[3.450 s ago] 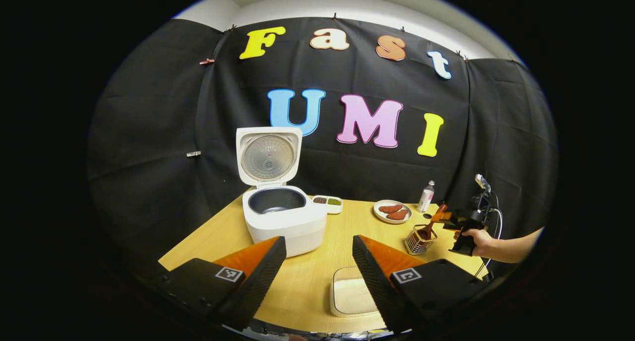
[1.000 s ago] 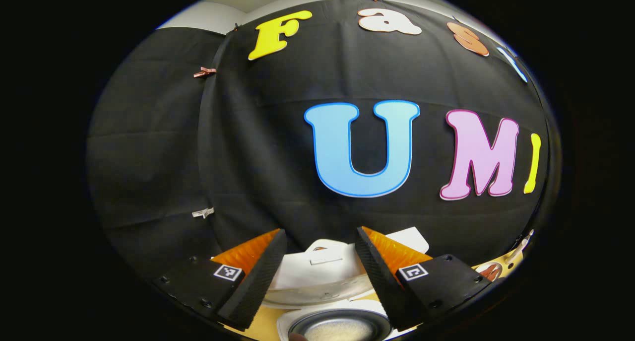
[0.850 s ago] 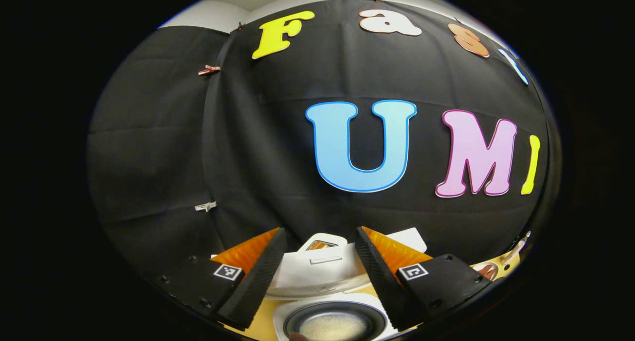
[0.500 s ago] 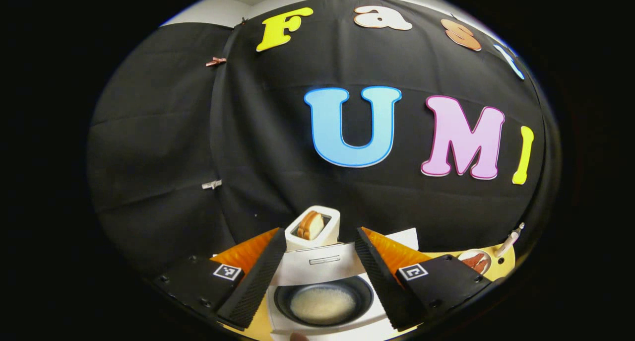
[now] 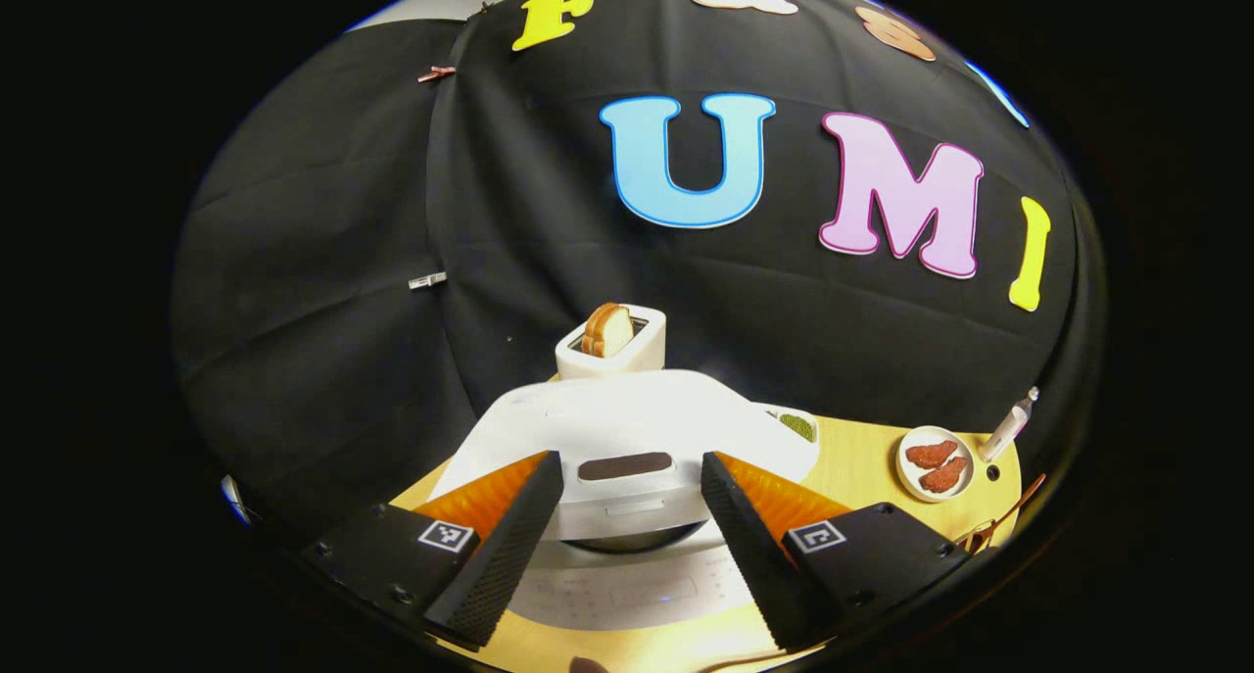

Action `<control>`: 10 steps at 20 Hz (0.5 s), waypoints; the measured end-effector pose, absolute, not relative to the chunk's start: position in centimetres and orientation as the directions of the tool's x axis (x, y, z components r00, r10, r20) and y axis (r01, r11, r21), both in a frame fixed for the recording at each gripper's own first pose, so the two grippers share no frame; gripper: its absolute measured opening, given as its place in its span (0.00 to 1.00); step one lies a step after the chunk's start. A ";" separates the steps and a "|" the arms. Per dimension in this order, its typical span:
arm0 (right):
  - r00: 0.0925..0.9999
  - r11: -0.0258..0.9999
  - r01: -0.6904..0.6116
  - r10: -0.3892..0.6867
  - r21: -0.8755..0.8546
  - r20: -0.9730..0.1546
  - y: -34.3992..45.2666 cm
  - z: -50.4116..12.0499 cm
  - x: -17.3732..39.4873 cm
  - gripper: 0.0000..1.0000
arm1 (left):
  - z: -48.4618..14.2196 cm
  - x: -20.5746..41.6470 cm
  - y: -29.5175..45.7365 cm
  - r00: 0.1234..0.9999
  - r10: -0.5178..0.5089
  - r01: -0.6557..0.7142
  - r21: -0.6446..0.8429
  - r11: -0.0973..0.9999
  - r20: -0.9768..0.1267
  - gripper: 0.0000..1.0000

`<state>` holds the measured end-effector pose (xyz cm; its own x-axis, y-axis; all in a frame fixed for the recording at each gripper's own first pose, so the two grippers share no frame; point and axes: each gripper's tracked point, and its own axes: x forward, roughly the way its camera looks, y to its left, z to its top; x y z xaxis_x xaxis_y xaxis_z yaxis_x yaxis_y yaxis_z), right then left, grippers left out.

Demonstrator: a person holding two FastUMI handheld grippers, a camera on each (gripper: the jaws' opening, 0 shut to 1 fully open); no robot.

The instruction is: Close the left gripper, press the button to open the rice cooker; take a wooden spoon from the chopstick holder with the right hand, scoop a spoonful of rice and pour it into the rice cooker, then put the wooden spoon back into the chopstick holder.

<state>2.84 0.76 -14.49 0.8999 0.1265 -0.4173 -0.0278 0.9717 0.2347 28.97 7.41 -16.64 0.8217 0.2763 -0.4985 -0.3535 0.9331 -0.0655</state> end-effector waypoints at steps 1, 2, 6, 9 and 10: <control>0.899 0.972 -0.024 0.123 0.233 -0.420 0.4 -14.6 2.7 0.99 | -17.6 28.9 7.1 0.811 0.274 -0.359 -0.071 0.931 -0.517 1.00; 0.899 0.973 -0.021 0.119 0.231 -0.422 0.1 -14.7 2.6 0.99 | -18.7 28.7 6.9 0.794 0.265 -0.363 -0.077 0.929 -0.546 1.00; 0.895 0.973 -0.004 0.106 0.231 -0.433 -0.9 -15.2 2.1 0.99 | -22.7 28.3 7.1 0.732 0.244 -0.390 -0.098 0.916 -0.637 1.00; 0.895 0.974 0.002 0.099 0.225 -0.436 -1.4 -15.5 2.3 0.99 | -23.6 28.5 7.2 0.717 0.232 -0.378 -0.087 0.922 -0.657 1.00; 0.893 0.974 0.005 0.096 0.225 -0.439 -1.5 -15.6 2.3 0.99 | -23.6 28.4 7.1 0.724 0.236 -0.374 -0.081 0.924 -0.649 1.00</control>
<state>2.34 -1.49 -15.60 0.8934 0.0964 -0.4388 0.0054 0.9743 0.2251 28.43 7.10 -23.57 0.7237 0.2361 -0.6485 -0.3739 0.9239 -0.0809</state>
